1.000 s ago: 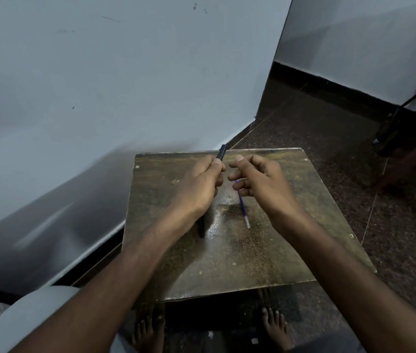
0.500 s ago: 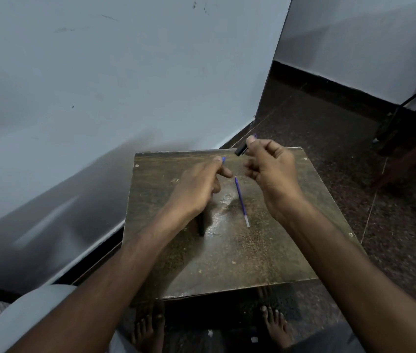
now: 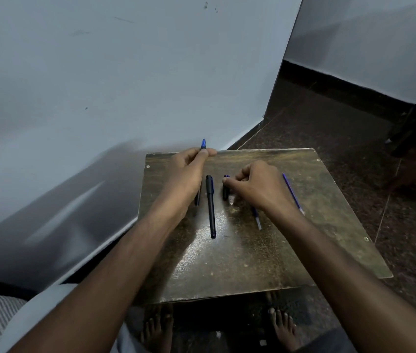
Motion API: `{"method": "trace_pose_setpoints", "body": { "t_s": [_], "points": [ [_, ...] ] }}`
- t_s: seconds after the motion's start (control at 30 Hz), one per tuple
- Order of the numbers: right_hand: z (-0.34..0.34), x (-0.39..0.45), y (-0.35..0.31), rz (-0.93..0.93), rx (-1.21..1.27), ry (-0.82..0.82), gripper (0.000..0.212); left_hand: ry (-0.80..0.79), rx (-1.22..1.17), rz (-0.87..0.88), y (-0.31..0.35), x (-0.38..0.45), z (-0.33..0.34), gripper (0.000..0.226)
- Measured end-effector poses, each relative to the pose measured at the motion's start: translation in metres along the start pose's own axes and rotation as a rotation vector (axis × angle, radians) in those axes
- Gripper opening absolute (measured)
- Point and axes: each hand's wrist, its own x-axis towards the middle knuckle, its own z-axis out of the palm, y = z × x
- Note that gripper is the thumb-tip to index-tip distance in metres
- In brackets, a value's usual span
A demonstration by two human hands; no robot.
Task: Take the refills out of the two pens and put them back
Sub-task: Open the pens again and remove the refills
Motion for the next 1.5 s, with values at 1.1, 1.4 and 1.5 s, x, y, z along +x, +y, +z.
{"method": "trace_pose_setpoints", "body": {
  "t_s": [1.1,1.4,1.5],
  "points": [
    [-0.03,-0.05,0.026,-0.032,0.607,-0.326,0.003,-0.298,-0.104,0.041,-0.009,-0.011,0.02,0.009],
    [-0.024,-0.052,0.022,-0.075,0.545,-0.17,0.009,-0.303,0.027,0.033,-0.001,-0.022,0.027,0.045],
    [-0.03,-0.047,0.025,-0.087,0.507,-0.134,0.006,-0.372,-0.056,0.018,0.001,-0.027,0.027,0.027]
  ]
}}
